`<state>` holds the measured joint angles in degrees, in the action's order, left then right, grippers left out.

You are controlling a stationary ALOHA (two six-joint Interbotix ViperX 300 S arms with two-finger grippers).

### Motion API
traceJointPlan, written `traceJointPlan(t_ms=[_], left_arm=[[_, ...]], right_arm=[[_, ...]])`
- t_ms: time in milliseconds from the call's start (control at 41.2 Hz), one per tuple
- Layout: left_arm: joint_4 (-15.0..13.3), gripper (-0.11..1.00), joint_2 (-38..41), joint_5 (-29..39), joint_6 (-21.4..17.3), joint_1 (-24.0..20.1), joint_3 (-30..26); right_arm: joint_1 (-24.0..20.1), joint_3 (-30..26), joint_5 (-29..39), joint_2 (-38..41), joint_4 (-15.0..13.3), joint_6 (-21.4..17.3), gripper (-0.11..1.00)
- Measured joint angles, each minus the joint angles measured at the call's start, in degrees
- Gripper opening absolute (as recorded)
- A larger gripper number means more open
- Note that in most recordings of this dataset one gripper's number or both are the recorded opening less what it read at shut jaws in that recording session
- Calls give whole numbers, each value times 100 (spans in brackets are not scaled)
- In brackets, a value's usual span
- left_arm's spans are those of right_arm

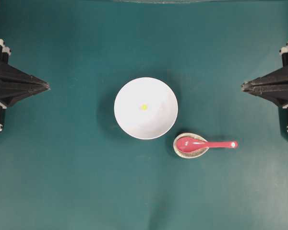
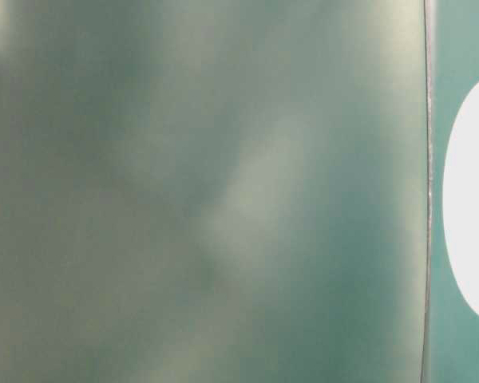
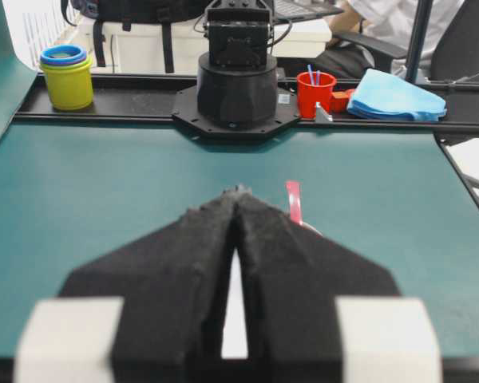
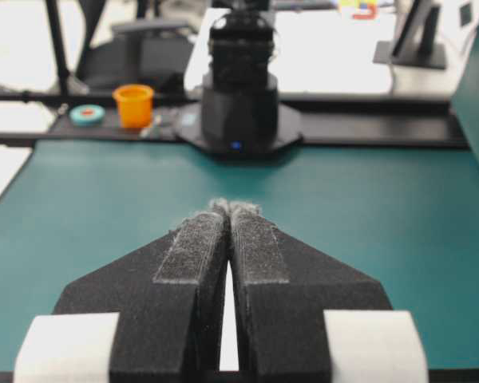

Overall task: Scoop the yellow hexagonal prism block from the bowl with a spoon using the right arm.
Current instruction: 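Move the right gripper to the red spoon handle and close on it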

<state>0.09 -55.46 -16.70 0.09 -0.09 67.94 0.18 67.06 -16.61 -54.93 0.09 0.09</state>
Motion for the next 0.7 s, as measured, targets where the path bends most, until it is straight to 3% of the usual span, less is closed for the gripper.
traceJointPlan(t_ms=[49,364,461,703], left_arm=[[9,4,0,132,-18,0,-26],[18,3,9,360,0,0,-44],[18,3,26,360,9,0,-44],[18,3,53,360,9,0,-44]], right_arm=[[0,0,18,0,9,-35,0],[0,-132,413,44,9,-35,3],[0,-167,413,70,9,-53,13],[0,-237,439,149,26,-53,50]])
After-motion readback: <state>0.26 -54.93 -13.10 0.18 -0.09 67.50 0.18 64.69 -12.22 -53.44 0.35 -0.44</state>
